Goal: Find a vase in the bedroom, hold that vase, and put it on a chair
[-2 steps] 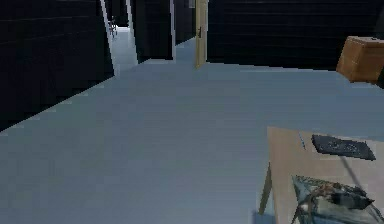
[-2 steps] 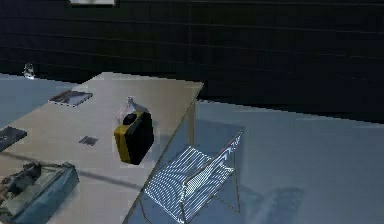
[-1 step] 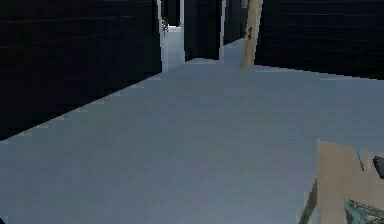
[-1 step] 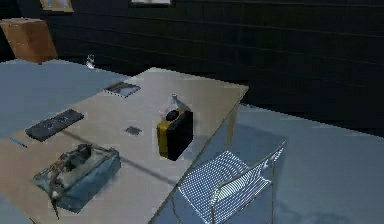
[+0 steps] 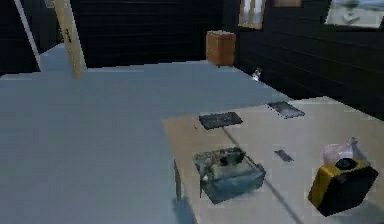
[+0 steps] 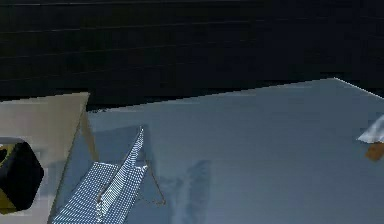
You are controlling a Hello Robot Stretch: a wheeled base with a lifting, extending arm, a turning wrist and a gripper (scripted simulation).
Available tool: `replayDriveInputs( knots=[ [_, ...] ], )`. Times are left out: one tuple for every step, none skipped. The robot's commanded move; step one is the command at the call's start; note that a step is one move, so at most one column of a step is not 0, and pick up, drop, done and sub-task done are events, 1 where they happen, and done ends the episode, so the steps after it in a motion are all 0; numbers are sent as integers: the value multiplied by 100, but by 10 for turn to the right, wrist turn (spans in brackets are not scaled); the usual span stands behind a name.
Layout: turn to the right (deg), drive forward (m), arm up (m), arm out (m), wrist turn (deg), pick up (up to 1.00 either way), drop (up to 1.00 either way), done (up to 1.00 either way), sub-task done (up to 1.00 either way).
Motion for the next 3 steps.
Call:
replayDriveInputs(
  knots=[
    [450, 0, 0, 0, 0, 0, 0, 0, 0],
    [450, 0, 0, 0, 0, 0, 0, 0, 0],
    [60, 0, 0, 0, 0, 0, 0, 0, 0]
  ],
)
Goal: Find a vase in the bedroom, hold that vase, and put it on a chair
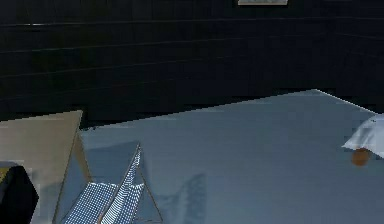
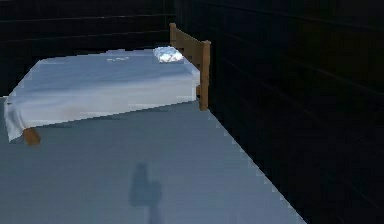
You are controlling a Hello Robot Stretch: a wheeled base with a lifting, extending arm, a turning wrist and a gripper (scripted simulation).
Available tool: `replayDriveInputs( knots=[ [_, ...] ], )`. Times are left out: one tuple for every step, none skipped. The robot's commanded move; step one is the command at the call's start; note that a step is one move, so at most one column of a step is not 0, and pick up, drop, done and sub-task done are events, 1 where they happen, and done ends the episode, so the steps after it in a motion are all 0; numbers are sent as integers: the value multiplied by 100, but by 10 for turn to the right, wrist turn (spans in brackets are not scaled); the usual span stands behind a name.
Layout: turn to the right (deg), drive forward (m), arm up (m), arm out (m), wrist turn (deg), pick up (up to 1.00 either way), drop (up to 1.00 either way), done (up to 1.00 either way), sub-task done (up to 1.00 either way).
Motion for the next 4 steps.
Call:
replayDriveInputs(
  knots=[
    [0, 50, 0, 0, 0, 0, 0, 0, 0],
    [-150, 0, 0, 0, 0, 0, 0, 0, 0],
    [0, 15, 0, 0, 0, 0, 0, 0, 0],
    [-450, 0, 0, 0, 0, 0, 0, 0, 0]
  ],
)
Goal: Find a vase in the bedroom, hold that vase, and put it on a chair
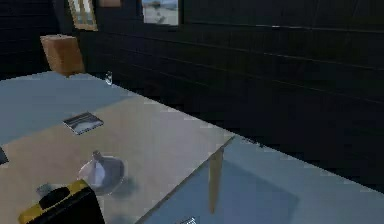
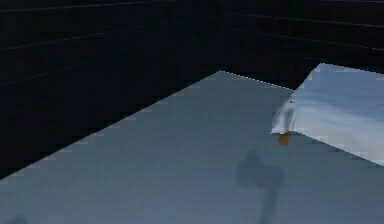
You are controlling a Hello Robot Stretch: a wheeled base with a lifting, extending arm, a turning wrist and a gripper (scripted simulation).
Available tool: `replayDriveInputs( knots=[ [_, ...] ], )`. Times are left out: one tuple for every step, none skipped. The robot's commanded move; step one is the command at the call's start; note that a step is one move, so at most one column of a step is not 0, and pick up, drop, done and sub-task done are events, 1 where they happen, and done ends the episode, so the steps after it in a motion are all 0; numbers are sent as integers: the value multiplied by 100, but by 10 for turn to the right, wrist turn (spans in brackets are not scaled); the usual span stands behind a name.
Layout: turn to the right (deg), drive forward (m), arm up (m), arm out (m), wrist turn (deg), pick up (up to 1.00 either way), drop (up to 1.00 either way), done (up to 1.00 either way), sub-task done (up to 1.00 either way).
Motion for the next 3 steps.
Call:
replayDriveInputs(
  knots=[
    [-450, 0, 0, 0, 0, 0, 0, 0, 0],
    [-450, 0, 0, 0, 0, 0, 0, 0, 0],
    [-240, 0, 0, 0, 0, 0, 0, 0, 0]
  ],
)
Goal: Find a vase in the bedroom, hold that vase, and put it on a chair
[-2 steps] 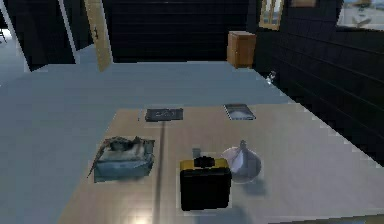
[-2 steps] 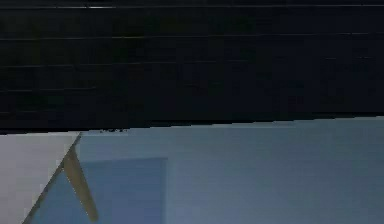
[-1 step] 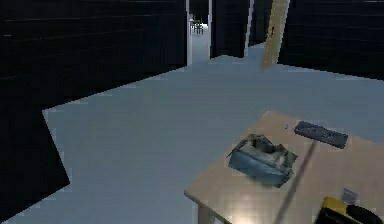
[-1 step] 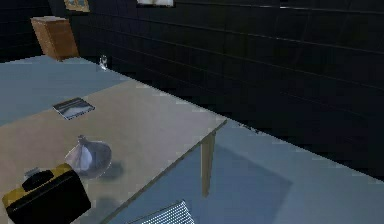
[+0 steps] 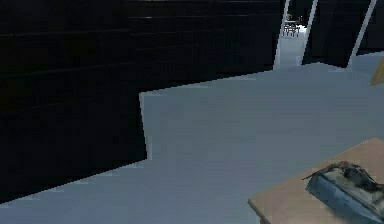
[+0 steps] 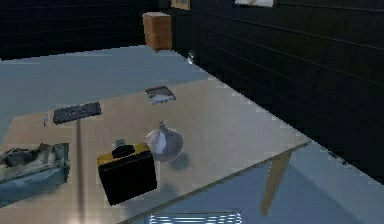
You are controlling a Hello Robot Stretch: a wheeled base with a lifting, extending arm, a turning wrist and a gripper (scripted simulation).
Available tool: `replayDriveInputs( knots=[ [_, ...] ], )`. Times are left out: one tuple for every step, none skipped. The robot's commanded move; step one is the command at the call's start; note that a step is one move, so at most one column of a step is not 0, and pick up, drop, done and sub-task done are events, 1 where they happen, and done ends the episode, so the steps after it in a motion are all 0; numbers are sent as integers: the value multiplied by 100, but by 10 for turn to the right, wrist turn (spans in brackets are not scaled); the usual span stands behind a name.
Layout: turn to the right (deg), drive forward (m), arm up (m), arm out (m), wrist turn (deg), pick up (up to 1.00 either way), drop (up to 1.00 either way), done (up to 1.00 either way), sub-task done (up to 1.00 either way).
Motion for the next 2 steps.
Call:
replayDriveInputs(
  knots=[
    [0, 0, 50, 0, 0, 0, 0, 0, 0],
    [0, 0, 38, 0, 0, 0, 0, 0, 0]
  ],
)
